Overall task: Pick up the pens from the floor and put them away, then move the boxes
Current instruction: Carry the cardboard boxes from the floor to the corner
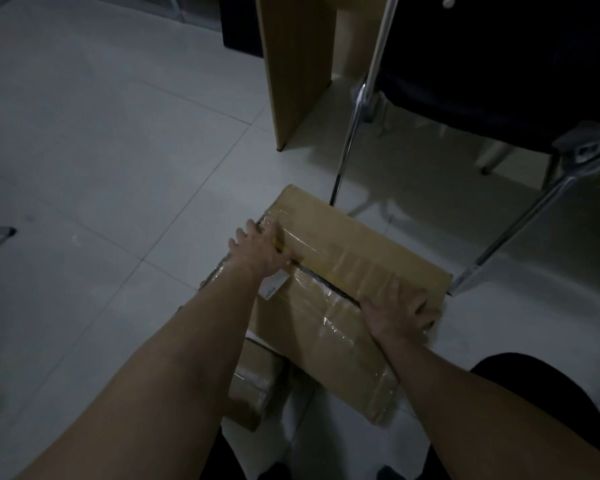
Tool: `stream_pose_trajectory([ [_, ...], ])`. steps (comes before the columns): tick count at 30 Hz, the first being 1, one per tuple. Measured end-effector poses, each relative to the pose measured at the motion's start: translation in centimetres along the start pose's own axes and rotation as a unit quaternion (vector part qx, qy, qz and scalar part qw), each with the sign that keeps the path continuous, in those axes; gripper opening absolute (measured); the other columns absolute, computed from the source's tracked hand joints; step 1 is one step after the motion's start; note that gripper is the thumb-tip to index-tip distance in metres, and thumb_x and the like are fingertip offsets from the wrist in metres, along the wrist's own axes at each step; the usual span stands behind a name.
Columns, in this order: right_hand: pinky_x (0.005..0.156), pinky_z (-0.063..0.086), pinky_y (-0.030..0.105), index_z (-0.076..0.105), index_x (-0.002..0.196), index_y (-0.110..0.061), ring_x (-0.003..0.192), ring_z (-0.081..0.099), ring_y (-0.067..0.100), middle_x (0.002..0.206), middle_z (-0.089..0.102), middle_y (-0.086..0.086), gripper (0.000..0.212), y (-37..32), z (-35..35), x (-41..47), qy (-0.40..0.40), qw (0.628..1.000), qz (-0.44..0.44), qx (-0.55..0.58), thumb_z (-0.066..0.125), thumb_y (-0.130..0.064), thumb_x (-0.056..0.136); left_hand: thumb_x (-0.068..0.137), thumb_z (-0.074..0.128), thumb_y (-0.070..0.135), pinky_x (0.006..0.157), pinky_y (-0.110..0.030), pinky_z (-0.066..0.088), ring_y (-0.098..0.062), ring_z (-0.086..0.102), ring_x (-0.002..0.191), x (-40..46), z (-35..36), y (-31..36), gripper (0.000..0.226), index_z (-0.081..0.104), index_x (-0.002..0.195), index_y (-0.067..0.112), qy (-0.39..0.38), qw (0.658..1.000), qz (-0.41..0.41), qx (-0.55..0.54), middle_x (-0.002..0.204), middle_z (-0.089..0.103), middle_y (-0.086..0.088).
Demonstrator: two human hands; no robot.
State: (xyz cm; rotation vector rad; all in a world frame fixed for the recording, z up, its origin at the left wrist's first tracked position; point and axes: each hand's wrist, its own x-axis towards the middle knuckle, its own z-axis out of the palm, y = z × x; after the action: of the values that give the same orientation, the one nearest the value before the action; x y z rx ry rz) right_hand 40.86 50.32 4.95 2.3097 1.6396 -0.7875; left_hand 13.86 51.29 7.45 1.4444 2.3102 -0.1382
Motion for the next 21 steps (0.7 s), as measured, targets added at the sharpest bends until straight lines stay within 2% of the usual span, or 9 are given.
stream_pose_trajectory([
  [5,0.102,0.031,0.061,0.013,0.143,-0.048,0.132,0.008,0.047,0.151,0.006,0.010,0.080,-0.6,0.8,0.6,0.047,0.997,-0.055,0.004,0.045,-0.077,0.076,0.069,0.046,0.089,0.101,-0.058,0.035,-0.043,0.035,0.129,-1.0,2.0,-2.3,0.100,0.013,0.148,0.040,0.010,1.000,-0.027,0.004,0.147,0.028,-0.019],
  [8,0.107,0.025,0.060,0.012,0.142,-0.049,0.135,0.005,0.047,0.149,0.004,0.007,0.080,-1.3,-0.3,1.5,0.024,0.993,-0.113,-0.005,0.048,-0.075,0.076,0.065,0.044,0.092,0.099,-0.059,0.035,-0.042,0.035,0.129,-2.4,2.6,-3.5,0.102,0.016,0.148,0.040,0.019,0.997,-0.071,-0.014,0.145,0.030,-0.017],
  [13,0.112,0.022,0.058,0.006,0.152,-0.044,0.145,-0.011,0.042,0.159,-0.004,0.006,0.090,-1.2,-2.7,2.4,-0.014,0.974,-0.219,-0.051,0.052,-0.074,0.081,0.063,0.043,0.094,0.100,-0.058,0.030,-0.043,0.033,0.129,-4.7,3.9,-4.4,0.105,0.014,0.148,0.040,0.011,0.987,-0.150,-0.051,0.146,0.027,-0.018],
  [18,0.108,0.025,0.063,0.006,0.151,-0.050,0.145,-0.016,0.038,0.158,-0.020,-0.001,0.105,-1.2,-2.9,1.6,-0.032,0.979,-0.196,-0.049,0.057,-0.085,0.067,0.057,0.049,0.095,0.103,-0.060,0.029,-0.048,0.030,0.133,-4.7,3.5,-5.1,0.117,0.002,0.150,0.044,-0.025,0.982,-0.168,-0.084,0.150,0.020,-0.019],
  [21,0.108,0.030,0.058,0.004,0.152,-0.049,0.147,-0.004,0.038,0.157,-0.028,0.000,0.112,-1.1,-3.5,0.8,-0.051,0.984,-0.169,-0.006,0.065,-0.080,0.064,0.054,0.059,0.091,0.104,-0.062,0.033,-0.051,0.029,0.132,-4.5,3.6,-5.5,0.121,-0.004,0.148,0.048,-0.042,0.976,-0.158,-0.144,0.149,0.018,-0.019],
])
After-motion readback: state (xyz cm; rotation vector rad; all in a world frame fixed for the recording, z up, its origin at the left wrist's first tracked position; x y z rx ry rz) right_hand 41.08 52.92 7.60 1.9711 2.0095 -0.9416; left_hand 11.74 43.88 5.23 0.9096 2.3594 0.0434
